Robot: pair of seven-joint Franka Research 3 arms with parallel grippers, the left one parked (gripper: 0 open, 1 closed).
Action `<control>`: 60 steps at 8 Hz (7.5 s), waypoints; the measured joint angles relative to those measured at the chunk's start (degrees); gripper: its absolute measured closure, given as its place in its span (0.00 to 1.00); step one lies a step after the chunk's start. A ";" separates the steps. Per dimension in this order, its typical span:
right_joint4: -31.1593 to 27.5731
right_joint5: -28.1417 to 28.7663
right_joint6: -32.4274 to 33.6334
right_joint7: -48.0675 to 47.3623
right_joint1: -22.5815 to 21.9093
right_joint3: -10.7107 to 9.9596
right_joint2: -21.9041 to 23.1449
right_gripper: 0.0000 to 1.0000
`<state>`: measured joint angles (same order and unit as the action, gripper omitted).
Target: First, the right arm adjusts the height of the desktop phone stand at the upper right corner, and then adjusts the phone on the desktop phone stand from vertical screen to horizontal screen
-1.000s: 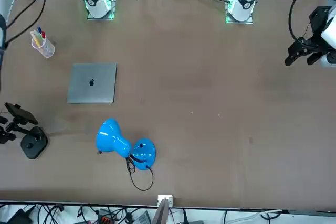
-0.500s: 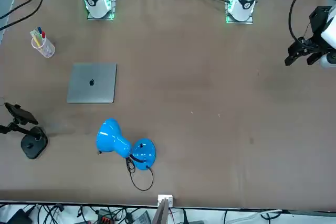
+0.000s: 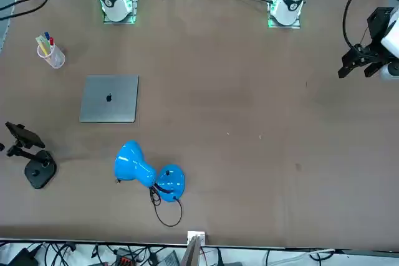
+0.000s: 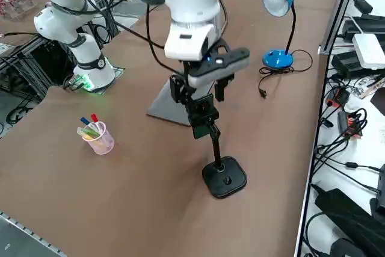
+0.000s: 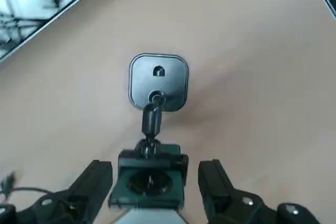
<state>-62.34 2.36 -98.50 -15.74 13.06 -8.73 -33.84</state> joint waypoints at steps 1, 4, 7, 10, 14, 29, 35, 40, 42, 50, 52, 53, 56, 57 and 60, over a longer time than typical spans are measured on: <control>0.03 0.00 1.26 3.75 -0.09 0.18 1.25 0.00; 0.01 -0.44 2.67 12.43 -2.29 0.61 2.70 0.00; -0.29 -4.69 2.48 13.42 -9.96 1.02 1.48 0.00; -0.42 -9.11 0.30 13.72 -15.29 1.09 -2.40 0.00; -0.66 -24.77 -0.32 14.04 -22.49 1.19 -7.42 0.00; -0.39 -48.74 3.15 54.85 -22.38 -0.01 -21.20 0.00; 3.51 -48.66 9.17 57.56 -20.50 -0.02 -23.77 0.00; 4.47 -46.07 10.28 57.64 -18.42 -0.01 -24.41 0.01; 4.53 -44.70 10.82 57.65 -17.77 -0.01 -24.41 0.04; 4.63 -43.52 11.22 57.73 -17.16 0.18 -24.41 0.41; 4.65 -43.52 11.22 57.73 -17.17 0.26 -24.41 0.54; 4.73 -43.53 11.22 57.74 -17.17 0.26 -24.41 0.65; 4.98 -43.51 11.17 57.74 -17.20 0.25 -24.43 0.77; 5.04 -43.51 11.13 57.74 -17.20 0.25 -24.43 0.78; 5.60 -43.35 10.30 57.74 -17.49 0.27 -24.49 0.83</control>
<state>-56.75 -40.99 -88.19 42.00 -4.43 -8.47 -58.33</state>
